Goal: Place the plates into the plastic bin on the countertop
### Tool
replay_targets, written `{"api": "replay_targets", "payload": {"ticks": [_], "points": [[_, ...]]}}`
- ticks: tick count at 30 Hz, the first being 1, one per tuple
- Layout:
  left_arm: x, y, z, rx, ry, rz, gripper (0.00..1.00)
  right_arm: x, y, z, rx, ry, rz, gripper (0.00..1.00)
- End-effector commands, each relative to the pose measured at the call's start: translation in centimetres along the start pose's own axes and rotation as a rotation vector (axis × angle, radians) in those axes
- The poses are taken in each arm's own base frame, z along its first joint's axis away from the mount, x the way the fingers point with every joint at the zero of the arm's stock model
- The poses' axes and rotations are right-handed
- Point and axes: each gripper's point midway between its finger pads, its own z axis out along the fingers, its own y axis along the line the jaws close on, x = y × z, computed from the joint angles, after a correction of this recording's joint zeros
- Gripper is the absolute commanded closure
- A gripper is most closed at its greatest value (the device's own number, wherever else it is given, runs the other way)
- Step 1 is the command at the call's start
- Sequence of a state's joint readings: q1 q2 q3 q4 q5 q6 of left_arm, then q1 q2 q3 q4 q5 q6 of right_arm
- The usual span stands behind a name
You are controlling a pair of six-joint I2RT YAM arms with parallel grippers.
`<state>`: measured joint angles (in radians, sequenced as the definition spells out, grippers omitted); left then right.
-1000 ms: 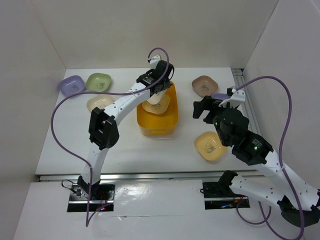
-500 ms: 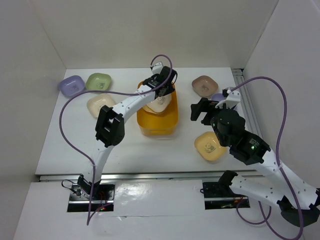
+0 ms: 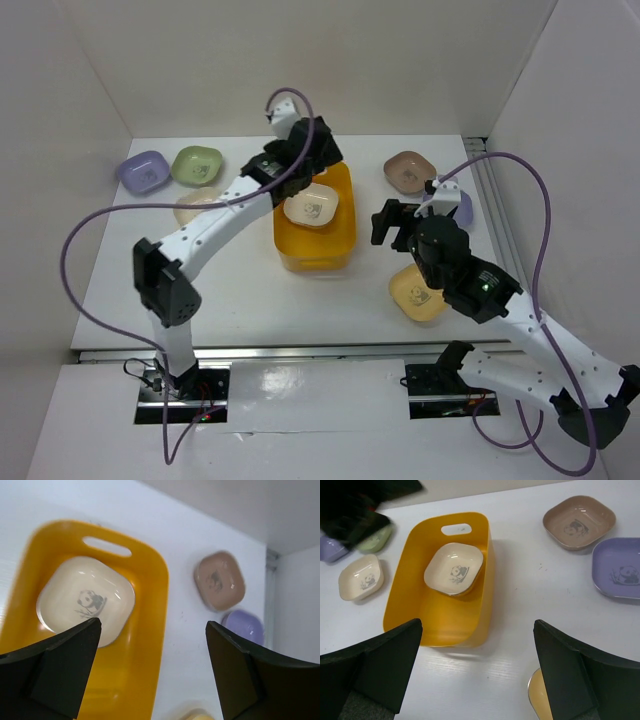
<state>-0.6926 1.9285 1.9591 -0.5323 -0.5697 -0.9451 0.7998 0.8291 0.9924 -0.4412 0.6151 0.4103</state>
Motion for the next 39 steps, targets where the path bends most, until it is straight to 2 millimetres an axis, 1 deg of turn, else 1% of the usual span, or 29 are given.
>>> {"api": "replay_targets", "payload": {"ticks": [1, 2, 3, 4, 6, 7, 9, 10, 11, 12, 13, 14, 17, 18, 20, 21, 23, 25, 26, 28, 30, 31, 32, 33, 34, 35, 36, 37, 39], "points": [[-6.9, 5.6, -3.2, -0.149, -0.177, -0.114, 0.01, -0.3, 1.2, 0.9, -0.035, -0.03, 0.038, 0.01], [-8.4, 7.1, -4.7, -0.172, -0.203, -0.157, 0.01, -0.5, 1.2, 1.0, -0.039, -0.035, 0.045, 0.01], [-7.6, 9.7, -4.2, -0.225, -0.191, -0.159, 0.01, -0.3, 1.4, 1.2, -0.05, -0.036, 0.048, 0.01], [-8.5, 12.7, -3.8, -0.28, -0.202, -0.212, 0.01, 0.3, 1.7, 1.5, -0.064, -0.02, 0.042, 0.01], [-9.5, 15.9, -4.0, -0.314, -0.227, -0.263, 0.01, 0.4, 2.1, 1.7, -0.088, -0.024, 0.062, 0.01], [-9.1, 19.7, -2.5, -0.378, -0.197, -0.284, 0.01, 1.4, 2.6, 2.0, -0.113, 0.002, 0.053, 0.01], [-9.2, 22.8, -1.6, -0.438, -0.179, -0.32, 0.01, 2.2, 3.3, 2.3, -0.15, 0.021, 0.034, 0.01], [-8.8, 24.4, -0.5, -0.476, -0.16, -0.325, 0.01, 2.3, 3.7, 2.5, -0.167, 0.02, 0.028, 0.01], [-9.2, 26.5, 0.1, -0.527, -0.152, -0.341, 0.01, 3.3, 3.9, 2.7, -0.181, 0.047, 0.004, 0.01], [-8.6, 28.0, 0.3, -0.577, -0.12, -0.344, 0.01, 3.5, 3.6, 3.0, -0.173, 0.045, 0.006, 0.01], [-8.8, 28.9, 0.7, -0.606, -0.117, -0.358, 0.01, 3.2, 3.9, 3.0, -0.189, 0.033, 0.001, 0.01], [-7.8, 31.1, 1.8, -0.666, -0.068, -0.379, 0.01, 3.9, 3.6, 3.1, -0.183, 0.047, -0.007, 0.01], [-5.4, 34.0, 2.6, -0.748, 0.021, -0.425, 0.01, 5.0, 3.5, 3.9, -0.185, 0.068, -0.012, 0.01], [-5.0, 35.5, 3.2, -0.767, 0.033, -0.445, 0.01, 5.4, 3.3, 4.3, -0.183, 0.077, -0.013, 0.01], [-3.2, 37.1, 3.6, -0.794, 0.085, -0.463, 0.01, 5.6, 3.5, 4.5, -0.201, 0.086, -0.009, 0.01], [-2.9, 37.5, 3.6, -0.802, 0.092, -0.479, 0.01, 6.5, 3.7, 4.6, -0.214, 0.113, -0.017, 0.01], [-1.7, 38.9, 3.5, -0.846, 0.108, -0.48, 0.02, 6.5, 3.5, 4.7, -0.214, 0.114, -0.015, 0.01], [-1.1, 39.3, 3.7, -0.85, 0.105, -0.492, 0.03, 6.7, 3.2, 5.0, -0.202, 0.121, -0.017, 0.01], [-0.1, 39.7, 3.5, -0.869, 0.118, -0.497, 0.03, 6.6, 3.1, 5.1, -0.203, 0.122, -0.014, 0.01], [0.2, 40.1, 3.9, -0.854, 0.116, -0.515, 0.09, 6.5, 3.4, 5.1, -0.216, 0.119, -0.01, 0.01], [2.0, 40.7, 4.3, -0.869, 0.158, -0.514, 0.14, 6.5, 3.3, 5.2, -0.216, 0.12, -0.008, 0.01], [2.1, 40.8, 4.6, -0.858, 0.148, -0.517, 0.16, 6.5, 3.3, 5.2, -0.216, 0.12, -0.008, 0.01], [3.2, 41.6, 4.6, -0.874, 0.17, -0.525, 0.19, 6.5, 3.3, 5.2, -0.216, 0.12, -0.008, 0.01], [3.7, 41.7, 4.6, -0.871, 0.181, -0.528, 0.23, 6.5, 3.3, 5.2, -0.216, 0.12, -0.008, 0.01], [3.9, 42.3, 4.5, -0.879, 0.177, -0.537, 0.3, 6.5, 3.3, 5.2, -0.216, 0.12, -0.008, 0.01], [4.4, 42.4, 5.0, -0.866, 0.18, -0.544, 0.31, 6.5, 3.3, 5.2, -0.216, 0.12, -0.008, 0.01], [5.3, 42.9, 4.8, -0.879, 0.194, -0.54, 0.35, 6.2, 3.3, 5.1, -0.216, 0.12, -0.008, 0.01], [5.3, 43.4, 4.7, -0.884, 0.188, -0.548, 0.4, 6.2, 3.3, 5.1, -0.216, 0.12, -0.008, 0.01], [6.0, 43.9, 4.8, -0.886, 0.212, -0.567, 0.42, 6.2, 3.3, 5.1, -0.216, 0.12, -0.008, 0.01]]}}
